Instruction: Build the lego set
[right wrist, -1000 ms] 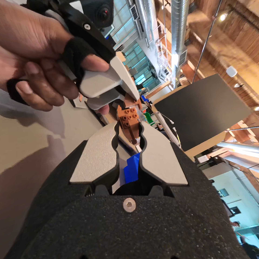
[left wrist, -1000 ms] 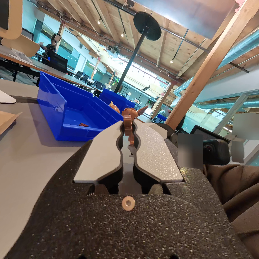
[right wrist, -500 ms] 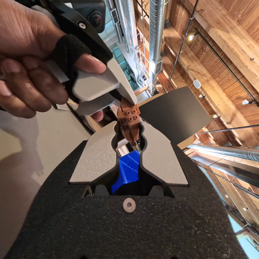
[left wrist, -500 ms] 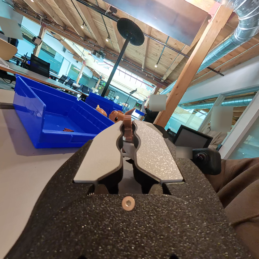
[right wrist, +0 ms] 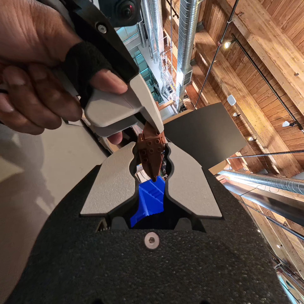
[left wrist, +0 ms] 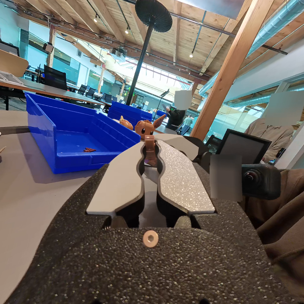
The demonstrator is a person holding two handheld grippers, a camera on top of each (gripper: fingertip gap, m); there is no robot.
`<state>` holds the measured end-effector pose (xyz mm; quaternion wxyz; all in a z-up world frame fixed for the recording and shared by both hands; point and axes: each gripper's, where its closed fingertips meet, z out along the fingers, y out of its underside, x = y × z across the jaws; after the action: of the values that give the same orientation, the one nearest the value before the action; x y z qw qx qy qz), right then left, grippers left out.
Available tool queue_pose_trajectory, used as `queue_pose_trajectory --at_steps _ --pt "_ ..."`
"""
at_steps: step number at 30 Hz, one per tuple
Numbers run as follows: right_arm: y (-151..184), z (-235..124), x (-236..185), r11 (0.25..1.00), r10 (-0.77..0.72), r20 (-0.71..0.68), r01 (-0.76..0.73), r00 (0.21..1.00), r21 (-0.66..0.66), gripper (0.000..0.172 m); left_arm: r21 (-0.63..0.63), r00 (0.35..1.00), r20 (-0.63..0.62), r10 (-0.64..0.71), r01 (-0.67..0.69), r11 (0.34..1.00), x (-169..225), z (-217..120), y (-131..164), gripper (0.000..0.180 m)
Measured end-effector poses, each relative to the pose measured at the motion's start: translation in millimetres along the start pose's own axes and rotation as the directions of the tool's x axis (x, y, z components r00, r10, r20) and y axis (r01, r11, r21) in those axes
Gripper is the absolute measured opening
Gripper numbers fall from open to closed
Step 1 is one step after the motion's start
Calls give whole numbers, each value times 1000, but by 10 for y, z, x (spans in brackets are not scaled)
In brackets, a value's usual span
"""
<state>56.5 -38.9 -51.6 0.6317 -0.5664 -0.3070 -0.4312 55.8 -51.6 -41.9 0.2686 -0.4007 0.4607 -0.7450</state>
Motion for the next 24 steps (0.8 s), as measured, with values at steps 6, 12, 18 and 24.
queue_pose_trajectory --at_steps 6,12,18,24 --pt "-18 -7 -7 998 58 47 -59 997 15 30 -28 995 5 102 -102 994 24 -6 7 9" --pt "-39 -15 -11 989 140 100 -144 985 30 30 -52 976 -7 217 -217 975 83 -15 5 9" --pt "-57 -25 -15 984 164 127 -171 978 45 30 -84 953 -10 302 -302 950 127 -8 27 9" --pt "-35 -17 -21 989 138 122 -144 983 37 30 -96 966 -12 259 -258 961 107 -7 36 9"
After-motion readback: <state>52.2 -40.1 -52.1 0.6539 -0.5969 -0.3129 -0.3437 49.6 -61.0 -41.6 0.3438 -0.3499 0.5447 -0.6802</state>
